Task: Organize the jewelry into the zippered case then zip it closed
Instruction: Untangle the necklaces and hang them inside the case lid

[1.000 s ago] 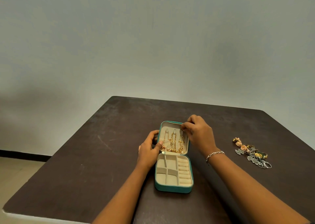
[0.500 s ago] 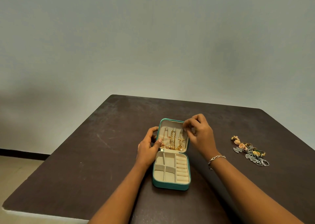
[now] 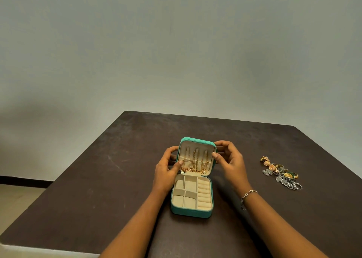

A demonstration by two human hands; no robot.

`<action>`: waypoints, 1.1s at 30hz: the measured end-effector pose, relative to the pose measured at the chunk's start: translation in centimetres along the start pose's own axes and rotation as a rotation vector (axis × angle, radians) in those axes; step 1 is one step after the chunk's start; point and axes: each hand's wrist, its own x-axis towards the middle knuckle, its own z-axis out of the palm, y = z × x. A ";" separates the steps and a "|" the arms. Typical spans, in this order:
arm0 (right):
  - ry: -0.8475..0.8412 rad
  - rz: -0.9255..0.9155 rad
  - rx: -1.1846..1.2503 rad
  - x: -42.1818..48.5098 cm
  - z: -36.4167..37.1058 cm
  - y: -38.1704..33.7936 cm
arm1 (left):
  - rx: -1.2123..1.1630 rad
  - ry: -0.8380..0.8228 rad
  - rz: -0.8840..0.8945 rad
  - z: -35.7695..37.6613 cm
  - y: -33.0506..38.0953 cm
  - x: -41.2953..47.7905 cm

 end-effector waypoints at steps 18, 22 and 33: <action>-0.202 0.438 0.331 -5.7 2.1 -0.7 | 0.334 0.218 -0.222 1.6 1.4 -5.2; -0.164 0.418 0.340 -6.4 2.0 -0.9 | 0.210 0.056 -0.295 1.8 2.7 -5.8; -0.088 0.305 0.311 -7.3 -4.1 -1.2 | 0.128 -0.450 -0.148 5.6 4.2 -5.8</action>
